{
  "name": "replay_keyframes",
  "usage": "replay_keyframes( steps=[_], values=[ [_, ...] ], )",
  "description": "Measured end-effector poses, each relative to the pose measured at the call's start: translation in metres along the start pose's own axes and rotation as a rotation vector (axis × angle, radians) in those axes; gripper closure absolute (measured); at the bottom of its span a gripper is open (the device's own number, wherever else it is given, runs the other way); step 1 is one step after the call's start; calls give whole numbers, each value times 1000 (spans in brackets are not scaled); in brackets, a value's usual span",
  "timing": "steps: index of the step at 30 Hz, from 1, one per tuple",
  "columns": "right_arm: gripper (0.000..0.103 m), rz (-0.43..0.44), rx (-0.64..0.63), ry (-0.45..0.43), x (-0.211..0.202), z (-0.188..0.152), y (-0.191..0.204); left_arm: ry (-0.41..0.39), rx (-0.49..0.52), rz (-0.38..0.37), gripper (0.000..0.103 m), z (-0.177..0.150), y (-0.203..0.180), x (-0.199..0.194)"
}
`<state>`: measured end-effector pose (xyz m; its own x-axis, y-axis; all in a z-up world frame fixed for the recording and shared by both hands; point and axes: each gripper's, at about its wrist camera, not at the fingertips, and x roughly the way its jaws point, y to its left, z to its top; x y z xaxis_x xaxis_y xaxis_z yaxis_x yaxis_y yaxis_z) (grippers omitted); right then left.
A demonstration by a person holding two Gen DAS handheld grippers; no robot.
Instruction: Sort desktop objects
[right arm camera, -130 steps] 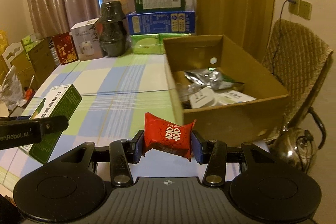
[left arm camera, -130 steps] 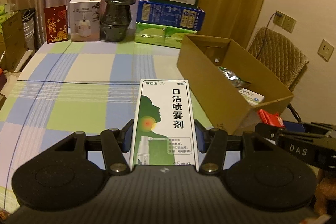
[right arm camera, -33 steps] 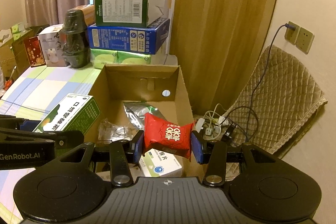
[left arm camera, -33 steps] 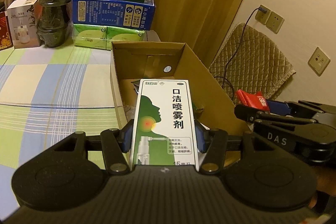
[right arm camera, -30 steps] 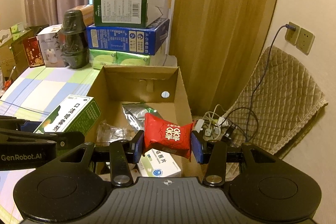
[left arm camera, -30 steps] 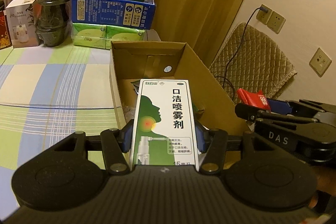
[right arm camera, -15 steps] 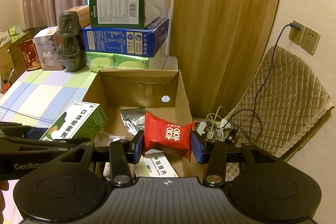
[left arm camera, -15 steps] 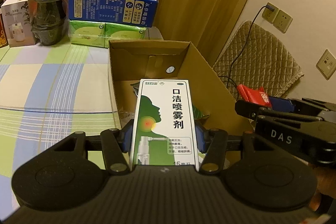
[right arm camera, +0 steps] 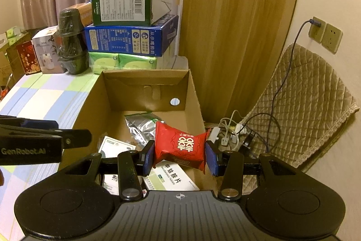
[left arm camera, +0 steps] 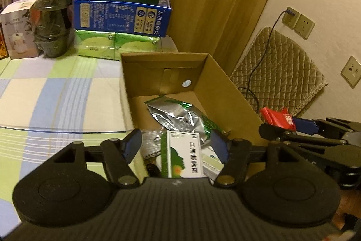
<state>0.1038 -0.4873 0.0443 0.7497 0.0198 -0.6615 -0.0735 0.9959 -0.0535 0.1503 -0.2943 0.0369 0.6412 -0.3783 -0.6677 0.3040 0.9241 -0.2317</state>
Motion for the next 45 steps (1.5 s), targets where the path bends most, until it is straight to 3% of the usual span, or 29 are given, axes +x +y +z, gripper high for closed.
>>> replay_keyframes(
  steps=[8, 9, 10, 11, 18, 23, 35, 45],
  values=[
    [57, 33, 26, -23, -4, 7, 9, -21, 10, 41, 34, -4, 15, -16],
    [51, 45, 40, -28, -5, 8, 8, -22, 9, 46, 33, -5, 17, -17],
    [36, 50, 60, -33, -6, 9, 7, -23, 10, 50, 31, -6, 19, -18],
    [30, 59, 78, -44, -8, 10, 5, -24, 11, 53, 29, -7, 21, -19],
    [30, 35, 94, -50, -23, 11, -1, -34, 14, 68, 17, -20, 30, -35],
    [25, 26, 127, -39, -42, 1, -7, -70, 45, 114, 3, -35, 27, -55],
    [13, 5, 119, -8, -108, -44, 16, -90, 55, 110, 1, -69, 14, -115],
    [10, -16, 93, -31, -157, -79, 39, -70, 55, 92, 1, -104, 7, -157]
  ],
)
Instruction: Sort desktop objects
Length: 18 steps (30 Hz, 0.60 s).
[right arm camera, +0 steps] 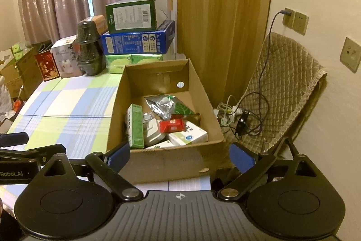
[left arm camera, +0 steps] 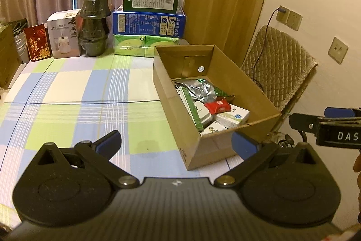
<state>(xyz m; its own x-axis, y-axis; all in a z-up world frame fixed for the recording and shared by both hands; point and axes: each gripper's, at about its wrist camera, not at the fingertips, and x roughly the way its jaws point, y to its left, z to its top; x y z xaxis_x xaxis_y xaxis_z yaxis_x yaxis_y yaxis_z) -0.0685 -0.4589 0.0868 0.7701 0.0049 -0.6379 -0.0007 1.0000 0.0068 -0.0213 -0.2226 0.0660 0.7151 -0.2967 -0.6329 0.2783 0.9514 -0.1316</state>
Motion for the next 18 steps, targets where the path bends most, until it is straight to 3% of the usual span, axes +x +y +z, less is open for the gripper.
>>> replay_keyframes(
  steps=[9, 18],
  values=[
    [8, 17, 33, -1, -22, -22, 15, 11, -25, 6, 1, -16, 3, -20],
    [7, -18, -9, -23, -38, -31, 28, -9, -21, 0, 1, -19, 0, -35]
  ],
)
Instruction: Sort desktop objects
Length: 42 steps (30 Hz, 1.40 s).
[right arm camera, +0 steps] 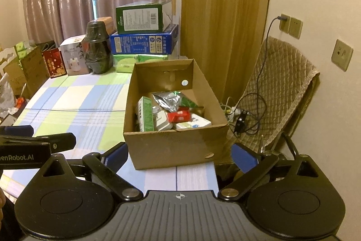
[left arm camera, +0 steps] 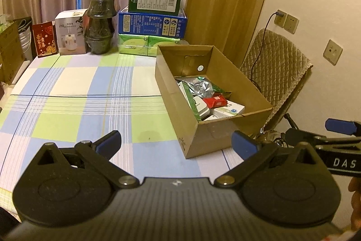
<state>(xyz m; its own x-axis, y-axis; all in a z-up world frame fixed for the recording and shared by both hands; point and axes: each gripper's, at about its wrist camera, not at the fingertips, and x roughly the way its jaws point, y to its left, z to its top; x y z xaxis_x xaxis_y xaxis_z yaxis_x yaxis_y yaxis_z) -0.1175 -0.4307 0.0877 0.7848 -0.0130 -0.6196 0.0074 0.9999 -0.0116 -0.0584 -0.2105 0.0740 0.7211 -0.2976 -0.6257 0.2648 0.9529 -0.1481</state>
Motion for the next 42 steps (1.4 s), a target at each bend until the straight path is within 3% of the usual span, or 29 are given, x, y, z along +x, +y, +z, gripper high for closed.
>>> replay_keyframes(
  steps=[10, 29, 42],
  values=[
    [2, 13, 34, 25, -12, -6, -1, -7, 17, 8, 1, -9, -3, -12],
    [2, 47, 38, 16, -51, -15, 9, 5, 22, 15, 1, -28, 3, -44],
    [2, 70, 35, 17, -56, -20, 18, 8, 13, 41, 1, -37, 11, -58]
  ],
)
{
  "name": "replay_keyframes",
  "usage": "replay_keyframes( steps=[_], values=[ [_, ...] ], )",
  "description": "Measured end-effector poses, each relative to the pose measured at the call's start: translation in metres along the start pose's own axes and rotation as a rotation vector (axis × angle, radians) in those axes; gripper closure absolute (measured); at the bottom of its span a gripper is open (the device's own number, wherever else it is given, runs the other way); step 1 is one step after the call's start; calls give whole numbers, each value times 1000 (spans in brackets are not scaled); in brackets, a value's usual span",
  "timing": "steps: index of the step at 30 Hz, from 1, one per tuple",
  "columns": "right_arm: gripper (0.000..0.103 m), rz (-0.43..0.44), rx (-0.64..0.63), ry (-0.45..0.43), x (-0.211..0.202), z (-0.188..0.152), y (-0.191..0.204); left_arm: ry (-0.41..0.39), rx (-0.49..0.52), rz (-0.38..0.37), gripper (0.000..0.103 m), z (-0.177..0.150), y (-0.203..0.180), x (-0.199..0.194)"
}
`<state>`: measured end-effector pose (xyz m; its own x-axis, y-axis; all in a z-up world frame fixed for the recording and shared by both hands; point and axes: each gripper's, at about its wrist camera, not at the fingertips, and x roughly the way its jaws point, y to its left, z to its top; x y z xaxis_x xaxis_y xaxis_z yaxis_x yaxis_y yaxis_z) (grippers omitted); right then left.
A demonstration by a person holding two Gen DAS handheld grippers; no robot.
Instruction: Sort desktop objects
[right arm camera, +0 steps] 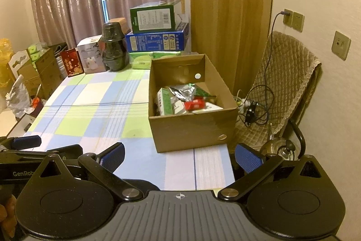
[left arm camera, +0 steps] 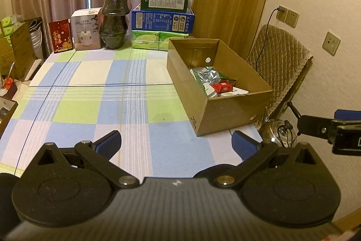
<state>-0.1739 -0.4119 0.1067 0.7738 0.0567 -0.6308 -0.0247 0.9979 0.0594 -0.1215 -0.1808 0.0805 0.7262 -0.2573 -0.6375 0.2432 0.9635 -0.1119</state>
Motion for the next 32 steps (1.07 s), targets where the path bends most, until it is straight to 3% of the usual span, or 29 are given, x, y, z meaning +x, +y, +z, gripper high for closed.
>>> replay_keyframes(
  steps=[28, 32],
  values=[
    [2, 24, -11, 20, 11, -2, 3, 29, 6, 23, 1, 0, 6, 8],
    [2, 24, -13, 24, 13, -4, 5, 1, 10, 26, 1, 0, 7, 5]
  ],
)
